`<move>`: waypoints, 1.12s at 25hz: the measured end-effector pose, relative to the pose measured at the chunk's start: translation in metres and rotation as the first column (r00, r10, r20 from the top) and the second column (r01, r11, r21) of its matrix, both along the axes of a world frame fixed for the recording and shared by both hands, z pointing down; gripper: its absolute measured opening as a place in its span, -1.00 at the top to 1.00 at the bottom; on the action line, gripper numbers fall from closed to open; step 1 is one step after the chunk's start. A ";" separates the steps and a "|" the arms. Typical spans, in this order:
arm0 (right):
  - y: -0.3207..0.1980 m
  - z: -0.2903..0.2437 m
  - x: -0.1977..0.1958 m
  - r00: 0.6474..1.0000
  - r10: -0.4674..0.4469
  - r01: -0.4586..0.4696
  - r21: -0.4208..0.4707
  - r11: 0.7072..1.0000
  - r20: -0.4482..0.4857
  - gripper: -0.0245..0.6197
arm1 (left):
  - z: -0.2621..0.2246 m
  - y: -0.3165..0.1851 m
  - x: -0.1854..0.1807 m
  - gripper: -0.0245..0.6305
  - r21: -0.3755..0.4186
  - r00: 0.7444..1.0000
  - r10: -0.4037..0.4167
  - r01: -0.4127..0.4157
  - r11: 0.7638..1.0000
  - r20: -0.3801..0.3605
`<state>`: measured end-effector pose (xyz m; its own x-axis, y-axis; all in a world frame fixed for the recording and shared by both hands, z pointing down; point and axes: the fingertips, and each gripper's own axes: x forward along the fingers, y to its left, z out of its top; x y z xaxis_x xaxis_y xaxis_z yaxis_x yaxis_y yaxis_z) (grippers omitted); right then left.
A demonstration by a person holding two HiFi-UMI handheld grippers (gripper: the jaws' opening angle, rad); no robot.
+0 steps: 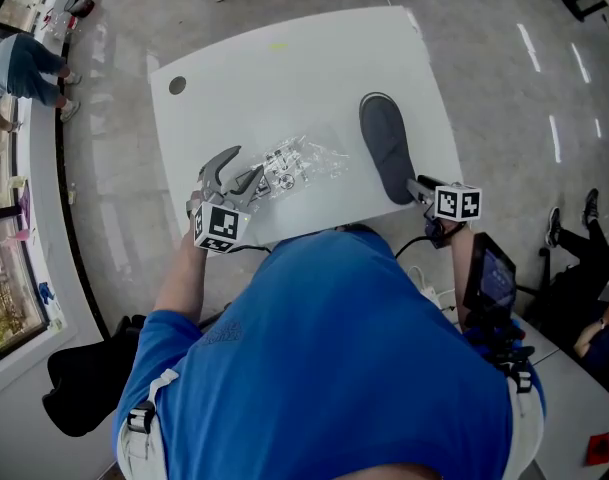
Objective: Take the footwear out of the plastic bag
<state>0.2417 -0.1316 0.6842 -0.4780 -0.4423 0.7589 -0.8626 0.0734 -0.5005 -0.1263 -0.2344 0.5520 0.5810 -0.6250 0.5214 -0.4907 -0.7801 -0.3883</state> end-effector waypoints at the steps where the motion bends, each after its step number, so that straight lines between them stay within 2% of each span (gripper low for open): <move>1: 0.000 -0.001 0.001 1.000 0.005 -0.005 0.004 1.000 -0.005 0.37 | -0.002 0.001 0.004 0.15 -0.002 1.000 0.001 -0.001 1.000 -0.017; 4: -0.001 -0.004 0.005 0.999 0.009 -0.008 0.027 1.000 -0.048 0.34 | -0.007 0.002 0.014 0.16 -0.019 0.997 -0.005 0.003 1.000 -0.071; 7: -0.006 -0.009 0.012 0.988 -0.018 0.030 0.082 0.996 -0.153 0.34 | -0.010 0.004 0.025 0.22 -0.035 0.991 -0.018 0.013 0.999 -0.129; 9: -0.013 -0.019 0.011 0.968 -0.049 0.086 0.142 0.986 -0.248 0.34 | -0.014 0.006 0.035 0.30 -0.031 0.985 -0.018 0.013 0.999 -0.170; 12: -0.022 -0.043 0.004 0.914 -0.067 0.173 0.234 0.957 -0.401 0.34 | -0.020 0.015 0.047 0.43 -0.027 0.977 0.001 -0.006 1.000 -0.212; 17: -0.012 -0.108 -0.049 0.810 -0.052 0.306 0.344 0.888 -0.585 0.35 | -0.039 0.046 0.034 0.63 -0.015 0.967 0.053 -0.058 0.998 -0.250; 21: -0.015 -0.143 -0.078 0.700 -0.041 0.424 0.368 0.828 -0.713 0.40 | -0.043 0.056 0.042 0.83 0.013 0.961 0.085 -0.085 0.996 -0.264; 25: -0.010 -0.177 -0.114 0.641 -0.021 0.510 0.406 0.758 -0.767 0.52 | -0.050 0.073 0.046 0.91 0.024 0.959 0.106 -0.103 0.994 -0.261; 28: -0.008 -0.192 -0.135 0.613 -0.016 0.576 0.433 0.693 -0.790 0.62 | -0.050 0.084 0.054 0.91 0.032 0.961 0.104 -0.099 0.995 -0.258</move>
<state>0.1072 -0.1391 0.4920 -0.1371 -0.8456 0.5159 -0.7570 0.4253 0.4960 -0.0722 -0.1499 0.5020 0.7556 -0.5636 0.3338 -0.4948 -0.8250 -0.2730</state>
